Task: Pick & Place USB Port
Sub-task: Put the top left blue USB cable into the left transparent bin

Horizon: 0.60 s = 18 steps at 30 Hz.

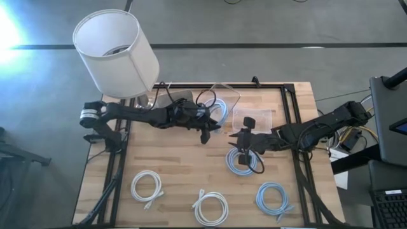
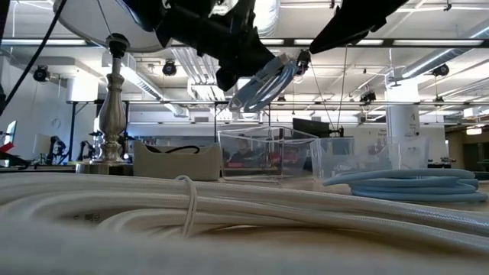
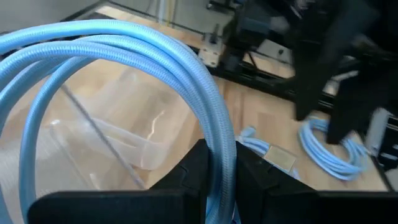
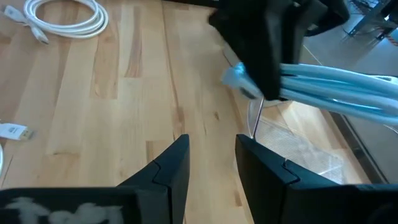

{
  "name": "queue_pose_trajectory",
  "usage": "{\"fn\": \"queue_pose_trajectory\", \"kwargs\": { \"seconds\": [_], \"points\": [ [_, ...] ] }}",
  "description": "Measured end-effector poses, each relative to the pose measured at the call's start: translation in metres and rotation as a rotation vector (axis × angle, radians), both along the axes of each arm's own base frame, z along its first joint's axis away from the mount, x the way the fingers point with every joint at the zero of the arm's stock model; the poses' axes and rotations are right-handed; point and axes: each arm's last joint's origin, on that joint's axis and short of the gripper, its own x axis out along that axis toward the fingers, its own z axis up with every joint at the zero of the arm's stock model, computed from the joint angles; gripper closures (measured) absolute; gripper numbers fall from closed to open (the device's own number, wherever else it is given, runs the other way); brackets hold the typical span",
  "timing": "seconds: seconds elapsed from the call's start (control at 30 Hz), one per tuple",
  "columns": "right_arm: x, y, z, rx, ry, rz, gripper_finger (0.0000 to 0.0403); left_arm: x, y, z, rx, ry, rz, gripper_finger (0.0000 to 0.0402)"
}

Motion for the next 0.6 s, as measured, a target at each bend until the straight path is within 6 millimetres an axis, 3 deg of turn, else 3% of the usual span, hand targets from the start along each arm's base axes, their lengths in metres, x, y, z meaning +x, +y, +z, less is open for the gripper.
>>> {"fn": "queue_pose_trajectory", "kwargs": {
  "seconds": [0.27,0.6],
  "points": [
    [0.000,0.000,0.000,0.000,-0.001,0.000,0.0276,0.011,0.024,-0.012,0.023,-0.036,0.006,0.0349],
    [0.000,0.000,0.000,0.000,0.000,0.000,0.0287,0.039,0.055,-0.020,0.051,-0.034,0.060,0.0349]
  ]
}}
